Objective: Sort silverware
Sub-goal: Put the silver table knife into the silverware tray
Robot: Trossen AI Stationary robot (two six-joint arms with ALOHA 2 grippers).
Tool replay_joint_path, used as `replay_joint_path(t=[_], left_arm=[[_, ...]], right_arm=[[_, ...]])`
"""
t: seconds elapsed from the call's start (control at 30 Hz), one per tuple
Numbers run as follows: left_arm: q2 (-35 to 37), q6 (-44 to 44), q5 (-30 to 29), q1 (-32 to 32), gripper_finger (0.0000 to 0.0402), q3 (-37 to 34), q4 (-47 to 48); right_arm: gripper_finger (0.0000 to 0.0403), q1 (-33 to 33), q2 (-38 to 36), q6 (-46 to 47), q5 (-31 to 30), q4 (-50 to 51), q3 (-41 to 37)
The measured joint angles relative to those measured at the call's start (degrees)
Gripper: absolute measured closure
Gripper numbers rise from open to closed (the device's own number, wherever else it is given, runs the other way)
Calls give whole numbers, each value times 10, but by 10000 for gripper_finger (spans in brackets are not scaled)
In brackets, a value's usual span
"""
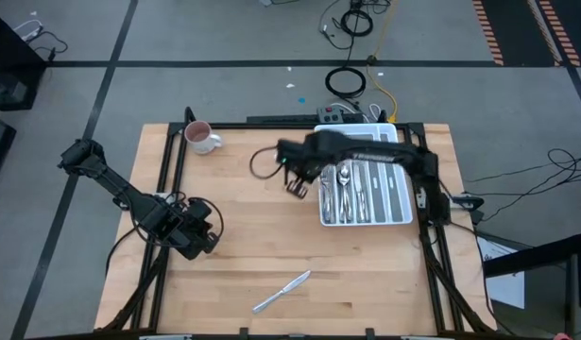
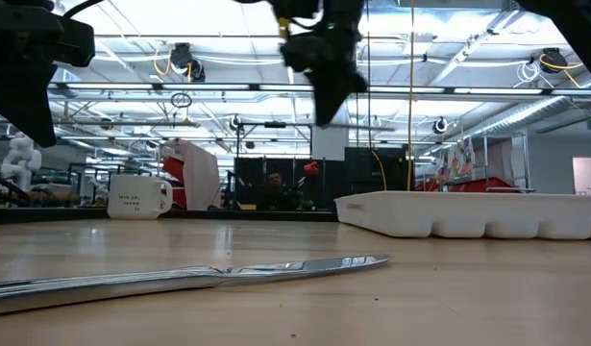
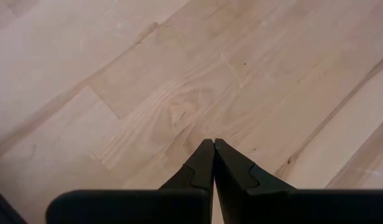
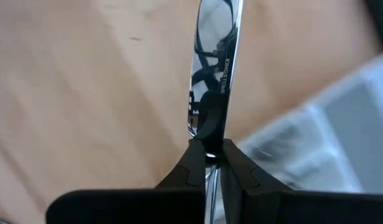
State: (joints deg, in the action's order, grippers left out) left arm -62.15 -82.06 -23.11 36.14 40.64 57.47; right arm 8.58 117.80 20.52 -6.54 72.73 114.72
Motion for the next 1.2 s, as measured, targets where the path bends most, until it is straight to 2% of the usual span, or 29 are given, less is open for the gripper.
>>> replay_joint_path(t=[0.17,0.33,0.5,0.67,0.8,1.03,1.2], left_arm=[[0,-1,0,0,386,0,0],[0,-1,0,0,386,0,0],[0,-1,0,0,386,0,0],[0,0,-10,0,386,0,0],[0,-1,-12,0,386,0,0],[0,-1,-12,0,386,0,0],[0,-1,-12,0,386,0,-1]], right_arm=[[403,34,-52,-2,-42,71,-3],[403,68,-131,11,-44,75,-80],[403,92,-251,76,-39,23,-247],[402,92,-379,190,-35,-63,-430],[402,83,-450,281,-27,-158,-547],[402,60,-475,389,-25,-300,-676],[402,51,-469,439,-34,-331,-722]])
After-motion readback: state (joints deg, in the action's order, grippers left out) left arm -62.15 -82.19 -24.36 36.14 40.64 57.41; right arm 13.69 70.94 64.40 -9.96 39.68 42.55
